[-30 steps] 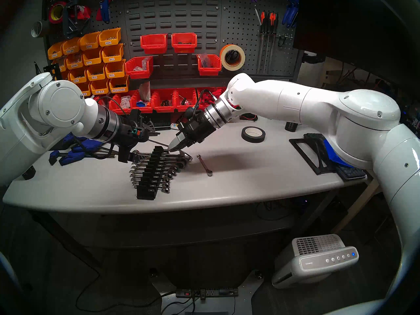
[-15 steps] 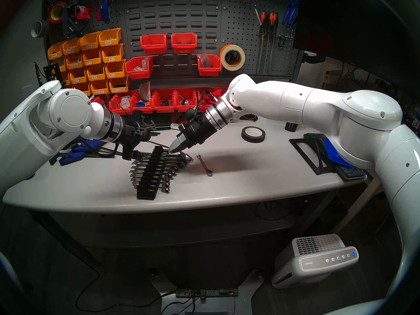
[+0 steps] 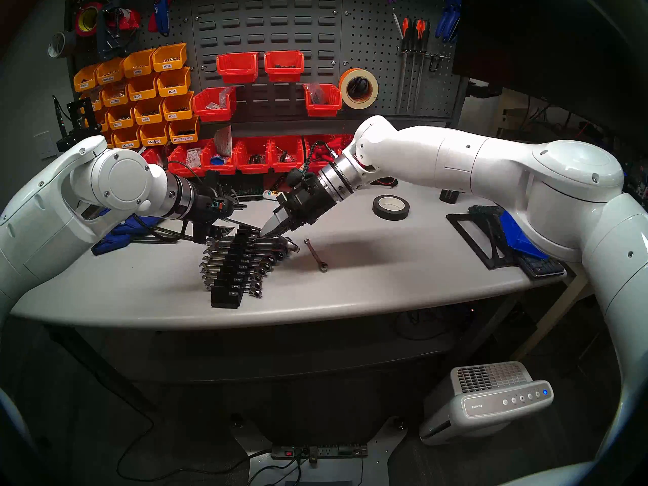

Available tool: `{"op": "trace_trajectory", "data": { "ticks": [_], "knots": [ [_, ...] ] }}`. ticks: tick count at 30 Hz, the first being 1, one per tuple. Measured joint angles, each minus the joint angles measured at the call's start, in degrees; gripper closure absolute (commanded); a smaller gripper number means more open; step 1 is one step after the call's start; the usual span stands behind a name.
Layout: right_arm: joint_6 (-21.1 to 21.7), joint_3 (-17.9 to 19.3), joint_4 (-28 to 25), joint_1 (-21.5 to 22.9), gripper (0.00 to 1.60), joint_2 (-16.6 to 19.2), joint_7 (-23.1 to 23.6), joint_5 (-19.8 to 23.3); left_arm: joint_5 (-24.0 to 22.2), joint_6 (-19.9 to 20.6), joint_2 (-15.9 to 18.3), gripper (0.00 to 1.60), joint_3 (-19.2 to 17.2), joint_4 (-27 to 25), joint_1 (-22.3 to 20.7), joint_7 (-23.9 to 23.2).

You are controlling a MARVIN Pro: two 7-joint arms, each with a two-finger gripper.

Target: Put the wrenches on the table into the correct slot in the case

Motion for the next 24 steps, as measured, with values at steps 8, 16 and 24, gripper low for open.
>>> {"op": "trace_trajectory", "data": {
  "ticks": [8, 16, 24],
  "knots": [
    [0.0, 0.05, -0.75, 0.14, 1.6, 0.72, -0.02, 0.14, 1.48, -1.22, -1.81, 1.22, 0.93, 1.6, 0.39, 1.5],
    [0.0, 0.05, -1.19, 0.27, 1.6, 1.46, -0.04, 0.18, 2.76, -2.43, -3.35, 1.6, 1.53, 2.57, 0.6, 2.65],
    [0.0, 0.05, -1.4, 0.31, 1.6, 2.17, -0.05, 0.19, 4.04, -3.36, -4.33, 1.6, 1.88, 2.91, 0.68, 3.25]
  ]
}}
